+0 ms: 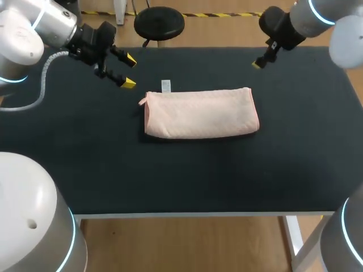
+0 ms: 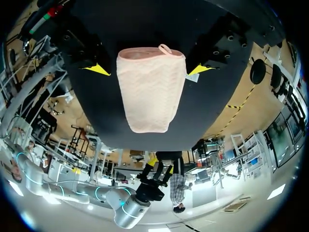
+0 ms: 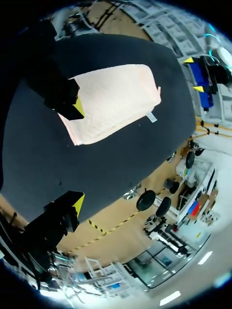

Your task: Fold the towel

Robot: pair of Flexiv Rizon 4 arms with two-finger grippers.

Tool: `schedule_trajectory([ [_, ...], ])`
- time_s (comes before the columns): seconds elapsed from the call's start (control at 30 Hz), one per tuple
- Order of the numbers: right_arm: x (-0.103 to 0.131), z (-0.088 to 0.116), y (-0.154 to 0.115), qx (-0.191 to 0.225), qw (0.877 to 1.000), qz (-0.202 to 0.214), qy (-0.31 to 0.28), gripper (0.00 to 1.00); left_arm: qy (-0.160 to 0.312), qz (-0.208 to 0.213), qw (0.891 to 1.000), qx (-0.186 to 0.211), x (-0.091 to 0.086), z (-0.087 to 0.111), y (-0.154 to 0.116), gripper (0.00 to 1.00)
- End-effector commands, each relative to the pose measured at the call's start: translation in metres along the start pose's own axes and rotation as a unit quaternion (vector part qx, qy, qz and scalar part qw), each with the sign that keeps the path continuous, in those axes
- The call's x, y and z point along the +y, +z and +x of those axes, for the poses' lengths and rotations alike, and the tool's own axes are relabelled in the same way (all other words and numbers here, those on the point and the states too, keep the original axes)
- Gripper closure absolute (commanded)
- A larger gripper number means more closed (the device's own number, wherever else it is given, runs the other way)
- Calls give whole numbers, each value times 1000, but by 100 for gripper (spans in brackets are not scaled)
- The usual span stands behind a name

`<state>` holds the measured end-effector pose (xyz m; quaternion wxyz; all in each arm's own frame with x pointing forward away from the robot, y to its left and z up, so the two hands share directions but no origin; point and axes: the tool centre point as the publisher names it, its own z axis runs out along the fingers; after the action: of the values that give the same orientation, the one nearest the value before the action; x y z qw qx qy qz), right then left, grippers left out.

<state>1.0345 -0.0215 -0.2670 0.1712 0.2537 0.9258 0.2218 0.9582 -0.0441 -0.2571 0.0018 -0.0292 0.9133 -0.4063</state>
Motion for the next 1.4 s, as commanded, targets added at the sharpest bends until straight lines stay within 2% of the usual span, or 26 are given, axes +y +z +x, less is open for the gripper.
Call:
schedule_trajectory([
  [0.03,-17,12,13,91,869,-94,477,0,1,1,1000,0,0,0,0,0],
  [0.13,-27,18,20,100,823,-92,551,0,1,1,1000,0,0,0,0,0],
  [0.17,-30,19,21,111,804,-92,577,0,1,1,1000,0,0,0,0,0],
  [0.2,-33,19,23,121,791,-91,592,0,1,1,1000,0,0,0,0,0],
  [0.23,-35,20,24,136,790,-92,591,0,1,1,1000,0,0,0,0,0],
  [0.27,-35,22,23,140,795,-85,584,0,1,1,1000,0,0,0,0,0],
  [0.3,-34,23,22,136,822,-88,545,0,1,1,1000,0,0,0,0,0],
  [0.73,-34,23,22,136,822,-88,545,0,1,1,1000,0,0,0,0,0],
  [0.8,-40,34,27,206,786,-78,578,0,1,1,1000,0,0,0,0,0],
  [0.9,-51,59,33,293,764,-38,573,0,1,1,1000,0,0,0,0,0],
  [1.03,-64,80,44,353,759,5,548,0,1,1,1000,0,0,0,0,0],
  [1.17,-74,89,56,373,762,40,528,0,1,1,1000,0,0,0,0,0],
  [1.27,-79,92,63,393,754,59,523,0,1,1,1000,0,0,0,0,0],
  [1.4,-82,93,72,404,753,69,515,0,1,1,1000,0,0,0,0,0],
])
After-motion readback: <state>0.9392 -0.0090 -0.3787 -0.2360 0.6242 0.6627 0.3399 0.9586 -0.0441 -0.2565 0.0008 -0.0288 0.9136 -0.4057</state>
